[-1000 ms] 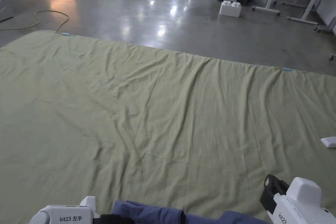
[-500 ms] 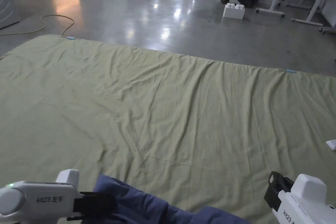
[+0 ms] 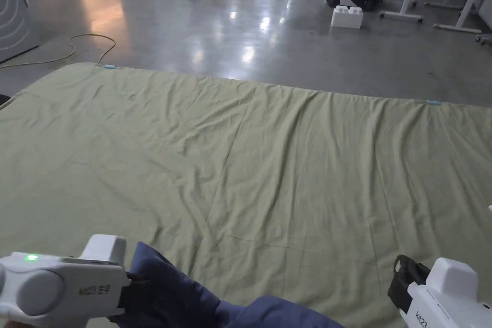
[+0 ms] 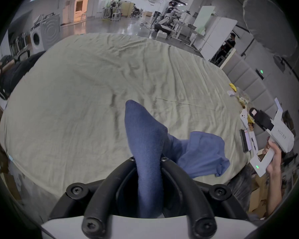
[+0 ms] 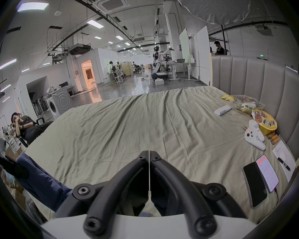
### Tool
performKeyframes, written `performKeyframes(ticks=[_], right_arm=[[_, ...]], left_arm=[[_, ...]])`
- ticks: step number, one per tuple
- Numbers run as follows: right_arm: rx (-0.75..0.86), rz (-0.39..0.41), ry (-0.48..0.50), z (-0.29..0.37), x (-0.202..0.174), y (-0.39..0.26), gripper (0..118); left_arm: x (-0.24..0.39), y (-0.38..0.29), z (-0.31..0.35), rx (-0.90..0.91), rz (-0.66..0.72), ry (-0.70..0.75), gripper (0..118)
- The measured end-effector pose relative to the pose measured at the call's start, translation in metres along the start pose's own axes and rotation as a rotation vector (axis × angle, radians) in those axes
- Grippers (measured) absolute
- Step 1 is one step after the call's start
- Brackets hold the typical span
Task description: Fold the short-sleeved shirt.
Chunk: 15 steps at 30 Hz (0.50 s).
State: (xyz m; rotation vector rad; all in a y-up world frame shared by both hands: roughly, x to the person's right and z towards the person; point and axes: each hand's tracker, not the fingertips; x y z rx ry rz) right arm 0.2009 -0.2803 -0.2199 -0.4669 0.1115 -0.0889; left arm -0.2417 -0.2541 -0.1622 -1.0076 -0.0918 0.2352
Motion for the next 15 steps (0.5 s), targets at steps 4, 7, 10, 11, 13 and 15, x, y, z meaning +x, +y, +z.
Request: performKeyframes(ticks=[4, 7, 10, 11, 13, 15], right_arm=[[0.004, -0.003, -0.005, 0.001, 0.003, 0.001, 1], [0.007, -0.007, -0.009, 0.003, 0.006, 0.002, 1], [0.006, -0.008, -0.014, 0.005, 0.009, 0.001, 1], [0.005, -0.009, -0.016, 0.005, 0.010, 0.000, 1], [0.003, -0.011, -0.019, 0.006, 0.012, -0.001, 1], [0.001, -0.015, -0.023, 0.007, 0.013, -0.002, 1]], left_arm=[[0.048, -0.001, -0.005, -0.009, -0.071, 0.020, 14], [0.083, -0.004, -0.016, -0.023, -0.122, 0.036, 13], [0.110, -0.007, -0.033, -0.053, -0.136, 0.008, 13], [0.118, -0.008, -0.039, -0.067, -0.141, -0.014, 14], [0.136, -0.012, -0.052, -0.092, -0.156, -0.042, 14], [0.151, -0.016, -0.068, -0.098, -0.154, -0.047, 14]])
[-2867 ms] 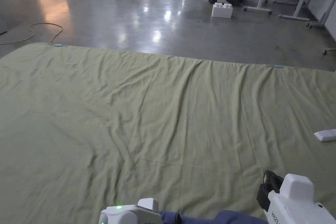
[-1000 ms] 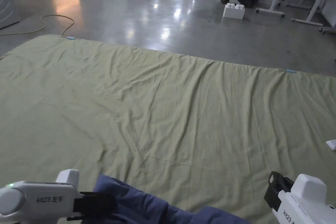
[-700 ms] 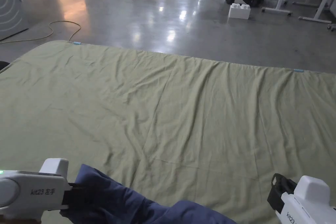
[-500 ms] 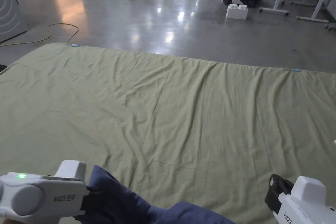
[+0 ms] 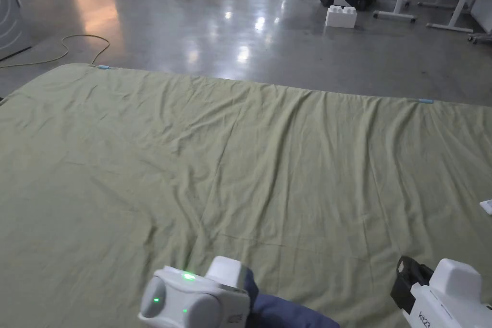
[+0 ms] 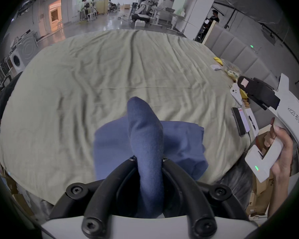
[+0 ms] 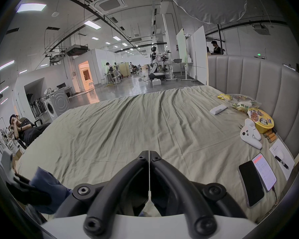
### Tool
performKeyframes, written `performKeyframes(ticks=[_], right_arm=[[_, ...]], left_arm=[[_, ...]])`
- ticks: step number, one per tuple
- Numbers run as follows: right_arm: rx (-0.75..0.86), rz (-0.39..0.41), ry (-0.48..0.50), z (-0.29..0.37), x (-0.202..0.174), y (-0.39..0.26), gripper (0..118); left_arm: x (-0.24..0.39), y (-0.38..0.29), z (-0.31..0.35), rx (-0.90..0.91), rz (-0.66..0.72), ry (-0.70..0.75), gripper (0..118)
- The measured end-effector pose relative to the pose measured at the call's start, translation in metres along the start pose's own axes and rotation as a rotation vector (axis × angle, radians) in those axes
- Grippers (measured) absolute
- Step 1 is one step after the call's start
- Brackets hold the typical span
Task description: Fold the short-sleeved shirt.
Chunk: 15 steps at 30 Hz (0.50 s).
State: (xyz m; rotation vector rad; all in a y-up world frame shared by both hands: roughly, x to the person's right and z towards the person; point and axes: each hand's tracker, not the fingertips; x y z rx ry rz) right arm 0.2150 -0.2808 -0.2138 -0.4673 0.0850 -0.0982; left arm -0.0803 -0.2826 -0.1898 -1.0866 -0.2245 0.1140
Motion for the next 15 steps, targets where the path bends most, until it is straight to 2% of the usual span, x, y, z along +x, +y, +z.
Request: performKeyframes(ticks=[8, 15], right_arm=[[-0.011, -0.012, -0.017, 0.005, 0.008, -0.004, 1], [-0.017, -0.017, -0.031, 0.007, 0.014, -0.006, 1]], left_arm=[[0.051, -0.006, -0.056, -0.065, -0.013, 0.018, 14], [0.061, -0.004, -0.056, -0.069, -0.007, 0.024, 14]])
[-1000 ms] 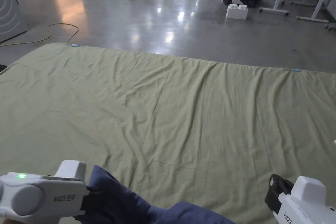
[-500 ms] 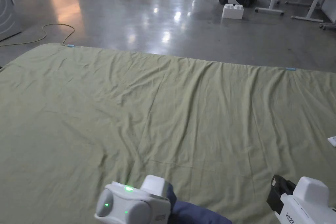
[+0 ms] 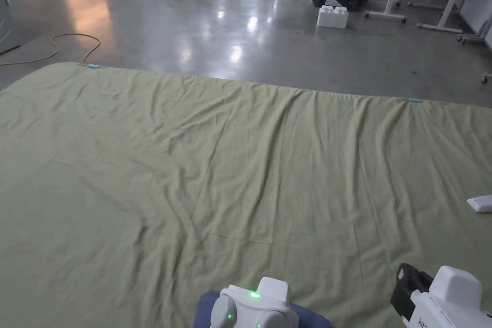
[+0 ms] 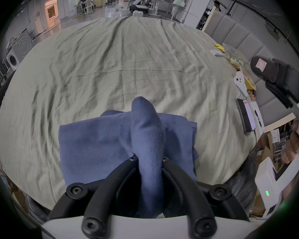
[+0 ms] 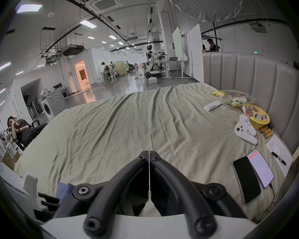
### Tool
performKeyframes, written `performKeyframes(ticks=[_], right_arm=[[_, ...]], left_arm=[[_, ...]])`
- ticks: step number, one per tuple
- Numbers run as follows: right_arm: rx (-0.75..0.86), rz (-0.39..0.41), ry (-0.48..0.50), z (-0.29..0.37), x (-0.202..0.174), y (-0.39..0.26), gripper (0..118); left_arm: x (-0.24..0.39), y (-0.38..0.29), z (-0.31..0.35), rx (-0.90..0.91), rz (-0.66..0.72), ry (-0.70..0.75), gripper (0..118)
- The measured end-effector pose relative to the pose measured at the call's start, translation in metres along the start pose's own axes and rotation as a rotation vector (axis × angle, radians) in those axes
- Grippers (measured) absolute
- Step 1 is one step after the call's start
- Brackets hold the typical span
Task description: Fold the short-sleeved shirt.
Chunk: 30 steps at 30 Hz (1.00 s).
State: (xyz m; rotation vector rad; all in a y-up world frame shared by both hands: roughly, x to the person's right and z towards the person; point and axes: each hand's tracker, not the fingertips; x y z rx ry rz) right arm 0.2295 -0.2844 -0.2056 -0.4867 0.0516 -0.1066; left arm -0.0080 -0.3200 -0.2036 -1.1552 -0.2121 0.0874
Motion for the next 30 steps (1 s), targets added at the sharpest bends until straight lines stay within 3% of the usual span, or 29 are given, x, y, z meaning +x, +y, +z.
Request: performKeyframes(ticks=[8, 9, 11, 12, 20, 21, 24, 25, 30], right_arm=[[-0.010, -0.008, -0.003, -0.001, 0.002, -0.004, 1], [-0.012, -0.009, -0.002, -0.001, 0.002, -0.004, 1], [-0.013, -0.010, 0.001, 0.000, 0.001, -0.005, 1], [-0.013, -0.009, 0.002, 0.000, 0.001, -0.005, 1], [-0.018, -0.015, 0.004, 0.002, 0.004, -0.008, 1], [-0.019, -0.013, 0.003, 0.002, 0.004, -0.008, 1], [-0.022, -0.011, 0.000, 0.002, 0.005, -0.008, 1], [-0.024, -0.011, 0.000, 0.002, 0.005, -0.008, 1], [-0.031, -0.013, -0.006, 0.001, 0.007, -0.012, 1]], left_arm=[[0.002, 0.008, 0.005, 0.013, 0.018, -0.062, 18], [0.001, 0.007, 0.004, 0.010, 0.017, -0.071, 27], [-0.001, 0.005, 0.005, 0.015, 0.033, -0.168, 58], [-0.002, 0.005, 0.009, 0.014, 0.047, -0.205, 64], [-0.038, 0.003, 0.038, 0.107, 0.116, -0.237, 62], [-0.041, 0.003, 0.039, 0.110, 0.129, -0.230, 60], [-0.044, 0.004, 0.027, 0.109, 0.124, -0.207, 31], [-0.043, 0.005, 0.021, 0.098, 0.122, -0.203, 27], [-0.025, 0.007, -0.020, 0.036, 0.127, -0.347, 26]])
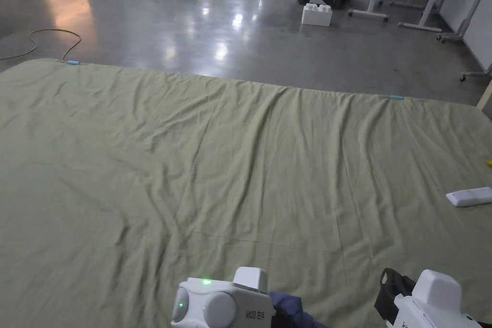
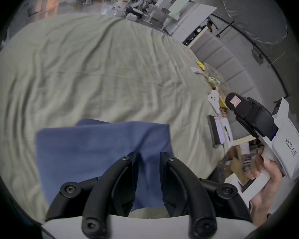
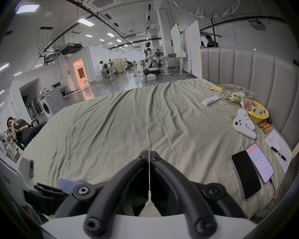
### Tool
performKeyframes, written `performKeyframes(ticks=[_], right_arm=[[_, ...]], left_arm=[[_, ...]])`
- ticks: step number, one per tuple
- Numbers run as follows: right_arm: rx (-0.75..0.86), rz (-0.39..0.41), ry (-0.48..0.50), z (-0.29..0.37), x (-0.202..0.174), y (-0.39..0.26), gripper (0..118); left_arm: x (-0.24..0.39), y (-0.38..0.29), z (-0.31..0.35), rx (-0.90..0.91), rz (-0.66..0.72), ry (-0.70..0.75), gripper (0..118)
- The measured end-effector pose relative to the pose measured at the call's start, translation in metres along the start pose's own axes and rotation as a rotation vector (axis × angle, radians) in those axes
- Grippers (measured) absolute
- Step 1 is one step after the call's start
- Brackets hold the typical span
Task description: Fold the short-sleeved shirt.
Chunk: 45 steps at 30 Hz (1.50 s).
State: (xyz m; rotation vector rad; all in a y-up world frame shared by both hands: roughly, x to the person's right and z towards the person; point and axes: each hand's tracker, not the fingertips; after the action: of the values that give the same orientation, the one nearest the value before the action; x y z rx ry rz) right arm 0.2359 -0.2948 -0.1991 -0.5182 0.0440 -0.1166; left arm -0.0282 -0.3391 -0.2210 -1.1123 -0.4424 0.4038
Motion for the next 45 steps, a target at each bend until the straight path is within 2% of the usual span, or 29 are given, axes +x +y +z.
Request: performKeyframes(ticks=[4, 8, 15, 19, 22, 27, 32, 36, 45], right_arm=[[-0.008, 0.002, -0.003, 0.001, 0.003, -0.002, 1], [-0.008, 0.000, -0.008, 0.003, 0.006, -0.002, 1], [0.007, 0.007, 0.000, 0.004, 0.002, 0.002, 1], [0.064, 0.038, -0.008, 0.007, -0.007, 0.012, 1], [0.144, 0.083, -0.022, 0.013, -0.018, 0.024, 1], [0.282, 0.140, -0.044, 0.024, -0.039, 0.044, 1], [0.381, 0.141, -0.032, 0.033, -0.054, 0.057, 1], [0.461, 0.183, -0.039, 0.039, -0.064, 0.066, 1], [0.491, 0.190, -0.063, 0.040, -0.071, 0.075, 1]], left_arm=[[0.007, -0.014, -0.034, -0.122, -0.050, 0.082, 18], [0.007, -0.025, -0.046, -0.115, -0.069, 0.076, 17], [0.004, -0.014, -0.029, -0.080, -0.076, 0.041, 17], [0.011, -0.003, 0.018, 0.146, -0.238, -0.012, 17], [0.013, 0.006, 0.059, 0.347, -0.329, 0.087, 17], [0.000, 0.018, 0.117, 0.655, -0.316, 0.297, 17], [-0.014, 0.014, 0.160, 0.938, -0.307, 0.476, 17], [-0.021, 0.011, 0.179, 1.069, -0.323, 0.593, 17], [-0.047, 0.018, 0.186, 1.041, -0.261, 0.650, 17]])
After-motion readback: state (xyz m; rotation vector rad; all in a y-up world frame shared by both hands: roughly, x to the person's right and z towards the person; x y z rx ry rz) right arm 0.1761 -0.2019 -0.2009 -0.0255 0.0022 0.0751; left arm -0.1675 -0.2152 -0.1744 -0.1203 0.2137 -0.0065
